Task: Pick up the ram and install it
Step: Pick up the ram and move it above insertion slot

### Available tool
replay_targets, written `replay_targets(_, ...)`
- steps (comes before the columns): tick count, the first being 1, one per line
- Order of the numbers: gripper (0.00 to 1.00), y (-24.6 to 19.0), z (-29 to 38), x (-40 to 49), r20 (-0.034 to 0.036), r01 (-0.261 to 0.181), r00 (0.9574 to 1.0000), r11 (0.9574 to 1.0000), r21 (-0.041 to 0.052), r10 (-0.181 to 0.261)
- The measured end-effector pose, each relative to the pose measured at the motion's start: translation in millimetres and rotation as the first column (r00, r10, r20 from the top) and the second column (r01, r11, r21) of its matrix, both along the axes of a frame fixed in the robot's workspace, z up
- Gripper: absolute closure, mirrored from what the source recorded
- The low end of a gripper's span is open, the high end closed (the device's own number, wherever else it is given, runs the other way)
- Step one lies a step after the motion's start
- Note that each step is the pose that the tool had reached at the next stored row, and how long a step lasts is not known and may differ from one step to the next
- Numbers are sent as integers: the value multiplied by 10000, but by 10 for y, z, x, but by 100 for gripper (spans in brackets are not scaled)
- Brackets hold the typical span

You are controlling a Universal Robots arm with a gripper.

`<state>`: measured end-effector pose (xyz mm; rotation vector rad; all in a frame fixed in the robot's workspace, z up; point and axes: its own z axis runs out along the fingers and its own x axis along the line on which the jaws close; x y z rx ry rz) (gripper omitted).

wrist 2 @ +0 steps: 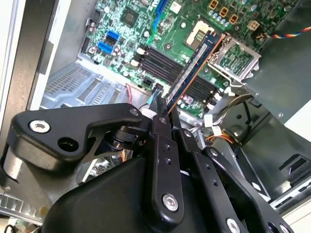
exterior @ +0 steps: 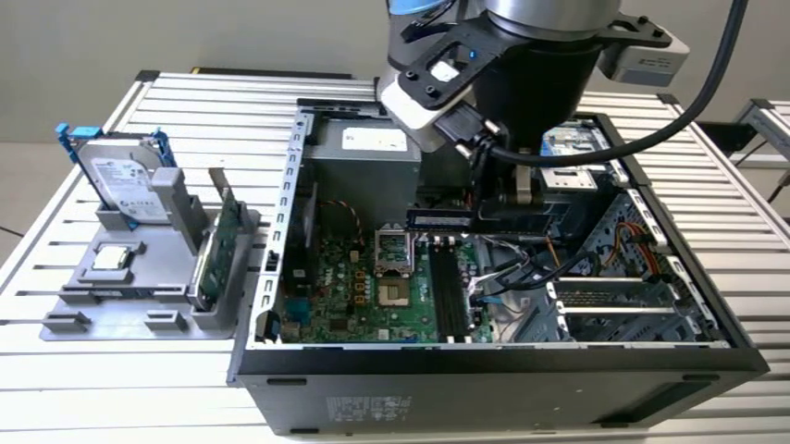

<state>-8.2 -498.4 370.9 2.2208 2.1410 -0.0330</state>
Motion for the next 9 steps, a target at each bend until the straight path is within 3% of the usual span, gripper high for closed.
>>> replay_targets(9, 100, 0, 0, 146, 0, 0, 10000, 10000, 0, 0)
